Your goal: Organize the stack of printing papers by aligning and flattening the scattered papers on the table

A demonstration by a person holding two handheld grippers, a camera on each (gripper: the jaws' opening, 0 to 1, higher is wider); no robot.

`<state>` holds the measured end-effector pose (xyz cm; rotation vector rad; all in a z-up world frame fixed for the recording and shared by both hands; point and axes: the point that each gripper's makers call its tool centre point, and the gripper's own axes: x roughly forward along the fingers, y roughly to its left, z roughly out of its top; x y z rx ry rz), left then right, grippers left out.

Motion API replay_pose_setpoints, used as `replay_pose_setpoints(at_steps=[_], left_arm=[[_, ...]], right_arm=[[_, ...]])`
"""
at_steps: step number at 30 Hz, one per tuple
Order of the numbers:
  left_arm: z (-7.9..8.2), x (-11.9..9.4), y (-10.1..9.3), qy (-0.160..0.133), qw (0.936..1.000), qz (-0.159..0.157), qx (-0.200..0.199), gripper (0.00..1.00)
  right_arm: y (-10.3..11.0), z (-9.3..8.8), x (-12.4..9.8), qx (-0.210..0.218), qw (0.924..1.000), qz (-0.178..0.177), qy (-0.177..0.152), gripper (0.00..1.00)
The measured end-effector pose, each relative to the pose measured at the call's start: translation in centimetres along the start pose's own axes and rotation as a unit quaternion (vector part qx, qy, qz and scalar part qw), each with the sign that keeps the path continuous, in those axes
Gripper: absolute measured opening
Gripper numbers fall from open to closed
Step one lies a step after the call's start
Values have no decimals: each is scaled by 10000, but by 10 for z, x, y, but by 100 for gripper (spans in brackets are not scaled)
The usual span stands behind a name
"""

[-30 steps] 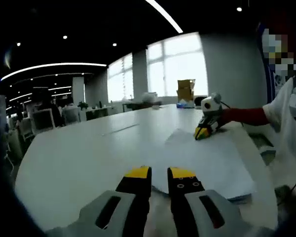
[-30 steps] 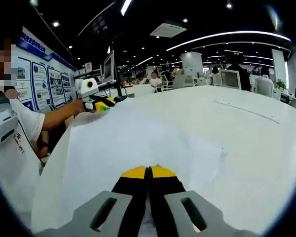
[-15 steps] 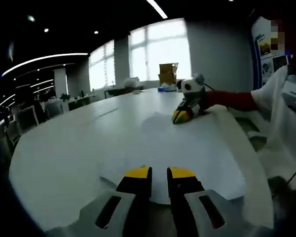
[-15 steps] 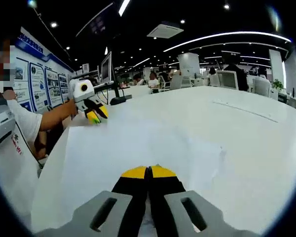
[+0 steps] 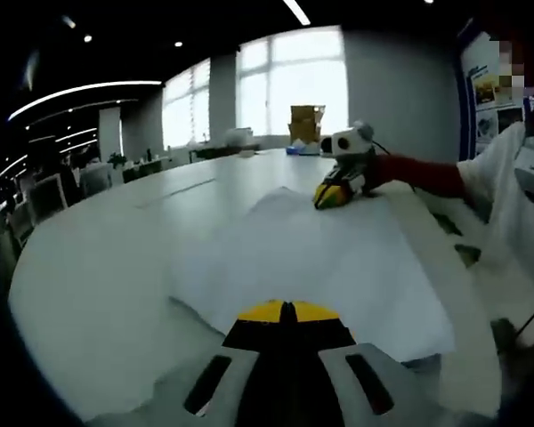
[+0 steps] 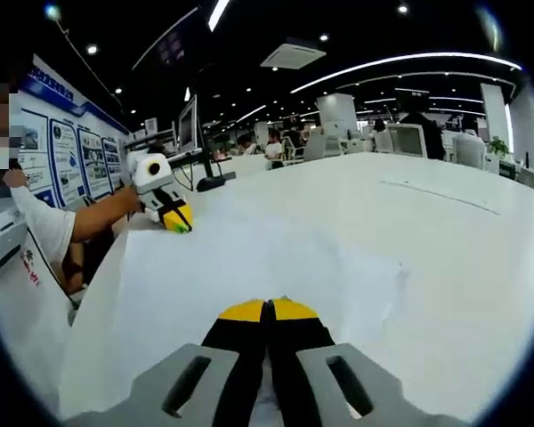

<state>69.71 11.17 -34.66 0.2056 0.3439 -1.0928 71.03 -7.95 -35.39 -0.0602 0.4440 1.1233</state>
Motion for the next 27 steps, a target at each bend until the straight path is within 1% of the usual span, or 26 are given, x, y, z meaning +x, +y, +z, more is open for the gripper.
replay_pose_setpoints(at_steps=[2, 5, 10, 11, 13, 19, 22, 23, 24, 27], left_arm=[[0, 1, 5, -14, 9999, 26, -123, 6], [2, 6, 20, -33, 9995, 155, -258, 6], [5, 14, 32, -42, 9993, 251, -257, 6], [6, 15, 34, -43, 9993, 263, -272, 6], [7, 18, 39, -70, 9989, 302, -338, 6], [7, 18, 36, -55, 9988, 357, -345, 6], [8, 18, 36, 5, 9989, 406, -252, 6], [10, 17, 37, 1, 9987, 486, -181, 6], [12, 17, 36, -16, 9986, 502, -168, 6], [20, 11, 28, -91, 9985, 503, -172, 6]], right_arm=[[0, 0, 0, 17, 10000, -4, -4, 0], [-2, 0, 0, 63, 10000, -46, -14, 0], [-12, 3, 3, 37, 9997, -219, -52, 0], [-17, 5, 4, 123, 9995, -271, -86, 0], [-21, 6, 6, 143, 9994, -312, -91, 0], [-21, 6, 6, 78, 9992, -367, -95, 0], [-21, 8, 7, 151, 9991, -401, 7, 0], [-21, 9, 6, 147, 9990, -415, 45, 0], [-21, 10, 4, 135, 9987, -490, 80, 0], [-15, 19, -5, 89, 9986, -515, -19, 0]])
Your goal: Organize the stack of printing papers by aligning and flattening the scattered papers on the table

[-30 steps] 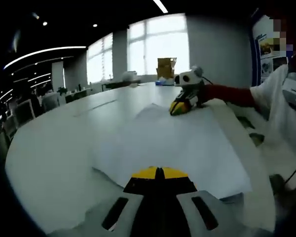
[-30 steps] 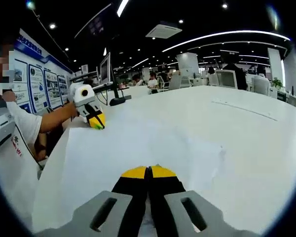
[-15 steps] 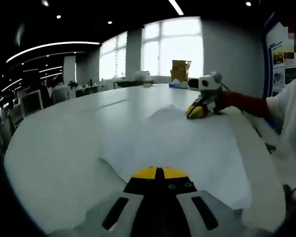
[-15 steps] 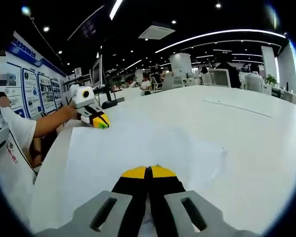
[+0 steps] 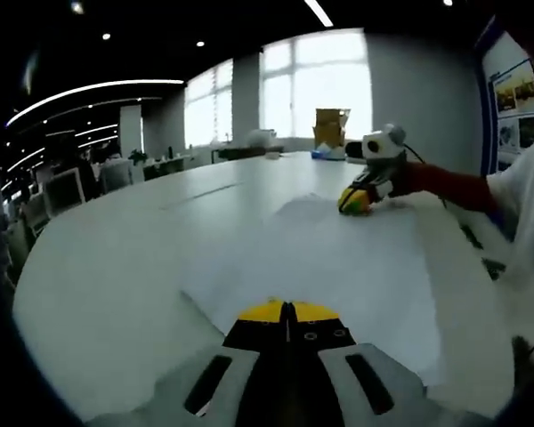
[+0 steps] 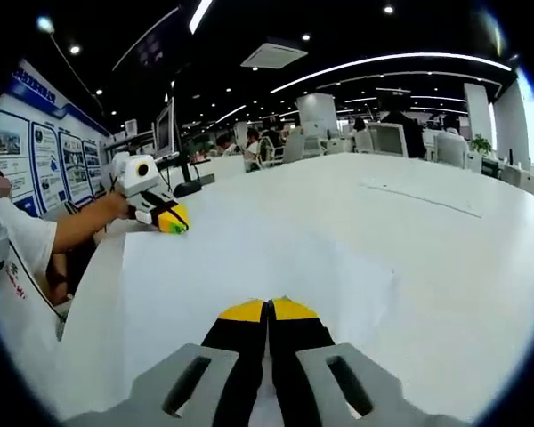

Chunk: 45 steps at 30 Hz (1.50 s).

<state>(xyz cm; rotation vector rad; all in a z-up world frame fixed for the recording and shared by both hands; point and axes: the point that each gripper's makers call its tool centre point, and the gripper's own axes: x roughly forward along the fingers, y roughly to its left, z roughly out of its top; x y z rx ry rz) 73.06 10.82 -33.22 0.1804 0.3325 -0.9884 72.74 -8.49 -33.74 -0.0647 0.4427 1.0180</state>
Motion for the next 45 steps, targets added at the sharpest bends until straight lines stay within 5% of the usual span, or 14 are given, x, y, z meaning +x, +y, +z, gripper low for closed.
replay_pose_setpoints(at_steps=[5, 11, 14, 21, 26, 31, 45], left_arm=[[5, -10, -11, -88, 9999, -34, -127, 6], [-21, -10, -17, 133, 9991, -94, -401, 6], [-20, -11, -16, 64, 9988, -70, -487, 6], [-19, -11, -18, 89, 9990, 34, -446, 6], [2, -19, -15, -378, 9980, 339, -363, 15], [10, -34, -16, -538, 9968, 486, -320, 24], [12, -82, -20, -742, 9917, 834, -646, 34]], right_arm=[[11, -2, -13, -235, 9997, 5, 50, 0], [15, -21, -18, -211, 9995, 29, 220, 0], [12, -33, -18, -104, 9991, -36, 401, 0], [12, -28, -19, -11, 9997, -81, 241, 0], [11, -29, -19, -14, 9998, 7, 198, 0], [24, -25, -19, 202, 9994, 189, 183, 20], [28, 5, -46, 36, 9996, -110, -266, 39]])
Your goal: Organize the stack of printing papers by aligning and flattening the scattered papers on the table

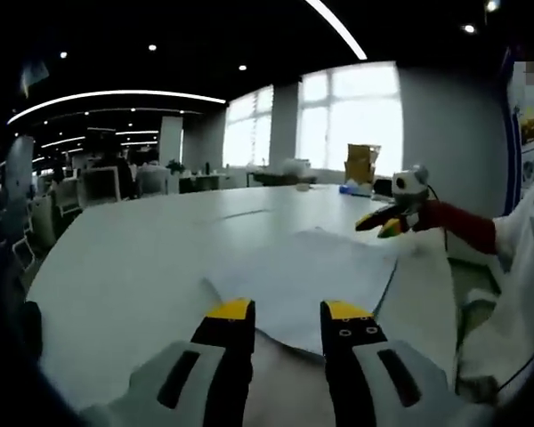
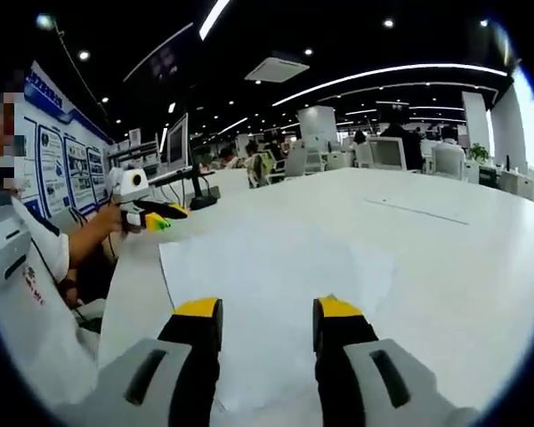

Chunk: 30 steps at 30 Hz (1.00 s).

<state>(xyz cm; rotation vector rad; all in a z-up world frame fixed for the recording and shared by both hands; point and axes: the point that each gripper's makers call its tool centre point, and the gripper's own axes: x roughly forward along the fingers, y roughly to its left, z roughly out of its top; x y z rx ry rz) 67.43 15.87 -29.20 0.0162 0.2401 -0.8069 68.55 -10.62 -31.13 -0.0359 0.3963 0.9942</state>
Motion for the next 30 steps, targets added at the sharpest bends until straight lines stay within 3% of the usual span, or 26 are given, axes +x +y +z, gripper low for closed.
replay_pose_setpoints(at_steps=[5, 11, 16, 24, 30], left_arm=[[2, -15, 1, -82, 9999, 141, 53, 45], [0, -32, 0, -49, 9987, 299, 416, 59], [-3, -53, 7, -111, 9975, 594, 369, 68], [-13, -86, 17, -68, 9951, 966, 221, 81], [-17, -108, 16, -20, 9933, 1144, 137, 88]], right_arm=[[1, 1, -8, -46, 9999, -143, 37, 51], [3, 4, -17, -63, 9996, -291, -24, 60], [-3, 1, -24, 149, 9986, -502, -39, 82], [-11, -4, -39, 235, 9969, -749, 19, 90], [-9, -4, -50, 130, 9964, -837, 79, 90]])
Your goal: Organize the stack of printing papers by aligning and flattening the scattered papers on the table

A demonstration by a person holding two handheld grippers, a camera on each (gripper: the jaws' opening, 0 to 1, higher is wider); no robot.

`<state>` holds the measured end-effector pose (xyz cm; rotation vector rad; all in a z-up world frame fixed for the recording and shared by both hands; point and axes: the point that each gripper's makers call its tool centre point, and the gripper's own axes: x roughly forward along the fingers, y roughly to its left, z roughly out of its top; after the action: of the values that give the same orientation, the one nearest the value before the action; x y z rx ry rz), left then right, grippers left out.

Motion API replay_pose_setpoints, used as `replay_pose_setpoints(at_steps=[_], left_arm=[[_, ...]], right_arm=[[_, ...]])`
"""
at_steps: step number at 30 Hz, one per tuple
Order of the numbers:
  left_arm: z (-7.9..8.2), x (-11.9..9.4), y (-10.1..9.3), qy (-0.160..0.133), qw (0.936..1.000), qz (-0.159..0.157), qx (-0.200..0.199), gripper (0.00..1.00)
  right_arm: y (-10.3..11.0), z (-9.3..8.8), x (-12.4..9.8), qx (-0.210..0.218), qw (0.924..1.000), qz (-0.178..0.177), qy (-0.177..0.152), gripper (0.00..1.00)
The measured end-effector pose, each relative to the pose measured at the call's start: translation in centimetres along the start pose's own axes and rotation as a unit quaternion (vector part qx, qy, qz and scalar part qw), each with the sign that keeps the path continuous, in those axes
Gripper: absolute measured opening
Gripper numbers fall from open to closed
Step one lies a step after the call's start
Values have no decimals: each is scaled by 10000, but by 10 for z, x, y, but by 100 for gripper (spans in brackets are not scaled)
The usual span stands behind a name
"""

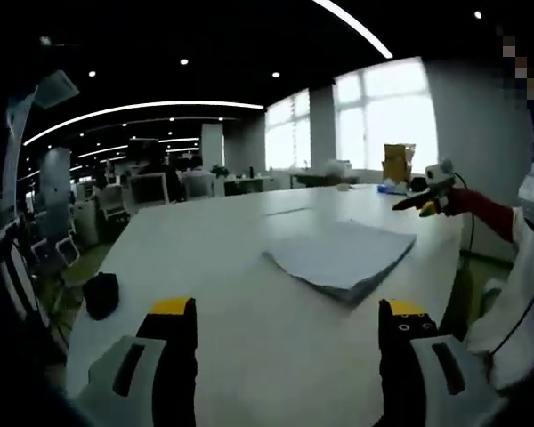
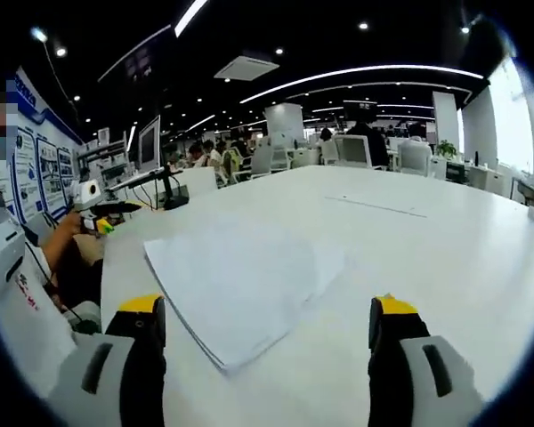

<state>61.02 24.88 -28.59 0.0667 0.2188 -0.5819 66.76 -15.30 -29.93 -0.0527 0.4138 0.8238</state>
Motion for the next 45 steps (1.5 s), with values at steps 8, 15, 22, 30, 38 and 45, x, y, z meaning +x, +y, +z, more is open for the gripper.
replay_pose_setpoints(at_steps=[8, 15, 22, 30, 38, 45], left_arm=[[-4, -17, -5, 116, 9998, 107, 82, 96], [-6, -37, -10, 126, 9999, 106, 0, 97], [-7, -59, -1, 19, 9993, 277, -250, 97], [-10, -77, 2, 74, 9986, 444, -271, 97], [0, -94, 3, -52, 9980, 556, -293, 97], [1, -94, 6, -68, 9976, 597, -335, 97]], right_arm=[[5, 1, -17, -9, 10000, -81, -34, 90], [8, -1, -40, -107, 9998, -185, -35, 90], [14, -4, -62, -157, 9997, -164, 102, 90], [19, -5, -95, -237, 9989, -344, 190, 90], [22, -23, -124, -140, 9981, -562, 201, 90], [15, -36, -159, 29, 9959, -904, 75, 90]])
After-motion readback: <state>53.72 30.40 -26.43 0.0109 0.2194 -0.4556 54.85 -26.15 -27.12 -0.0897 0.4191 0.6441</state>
